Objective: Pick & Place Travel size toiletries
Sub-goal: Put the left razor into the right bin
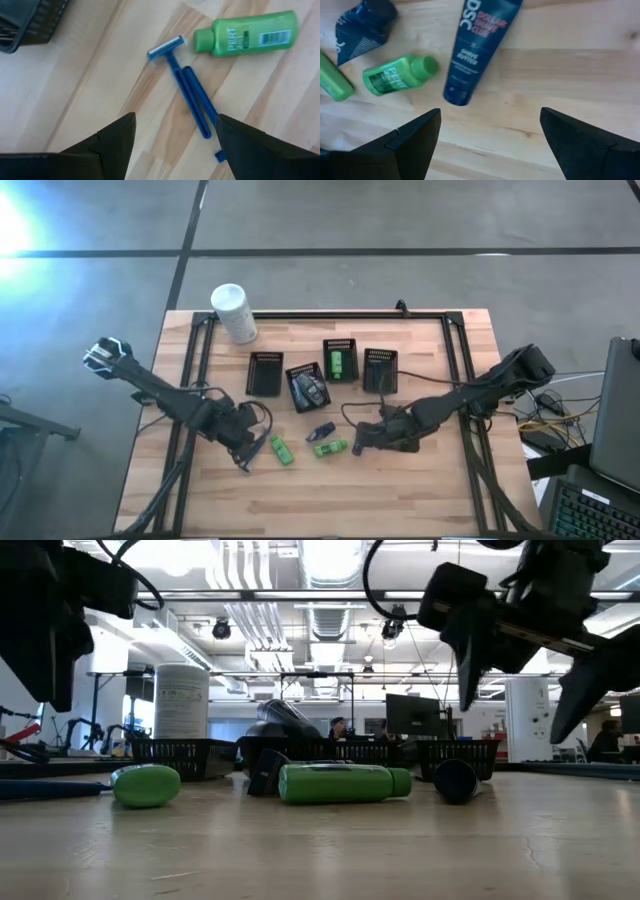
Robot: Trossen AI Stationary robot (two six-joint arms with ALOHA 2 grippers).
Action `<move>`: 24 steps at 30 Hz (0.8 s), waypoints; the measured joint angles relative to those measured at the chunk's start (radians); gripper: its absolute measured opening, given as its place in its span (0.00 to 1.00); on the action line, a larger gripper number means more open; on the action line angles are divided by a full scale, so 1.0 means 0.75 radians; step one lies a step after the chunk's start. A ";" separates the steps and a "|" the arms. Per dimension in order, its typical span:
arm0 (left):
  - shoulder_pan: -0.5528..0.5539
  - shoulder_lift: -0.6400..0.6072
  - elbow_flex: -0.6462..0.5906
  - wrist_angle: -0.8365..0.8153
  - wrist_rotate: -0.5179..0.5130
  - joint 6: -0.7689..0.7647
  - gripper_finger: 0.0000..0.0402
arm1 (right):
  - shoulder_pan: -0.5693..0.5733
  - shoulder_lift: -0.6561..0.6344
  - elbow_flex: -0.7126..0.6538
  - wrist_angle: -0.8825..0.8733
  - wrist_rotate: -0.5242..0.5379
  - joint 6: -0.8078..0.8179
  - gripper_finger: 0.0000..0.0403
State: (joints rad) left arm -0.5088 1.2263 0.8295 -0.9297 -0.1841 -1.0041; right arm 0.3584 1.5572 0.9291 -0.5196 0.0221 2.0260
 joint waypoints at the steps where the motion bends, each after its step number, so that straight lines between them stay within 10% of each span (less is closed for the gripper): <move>1: -0.004 0.000 0.000 0.008 -0.002 0.010 0.69 | 0.000 0.016 0.017 0.001 0.001 0.008 0.85; 24: -0.020 0.000 0.000 0.045 -0.028 -0.004 0.69 | -0.056 0.490 0.438 -0.211 0.094 -0.087 0.77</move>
State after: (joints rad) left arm -0.5236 1.2263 0.8295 -0.8963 -0.2051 -1.0069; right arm 0.3161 1.9248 1.2575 -0.6781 0.0929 1.9606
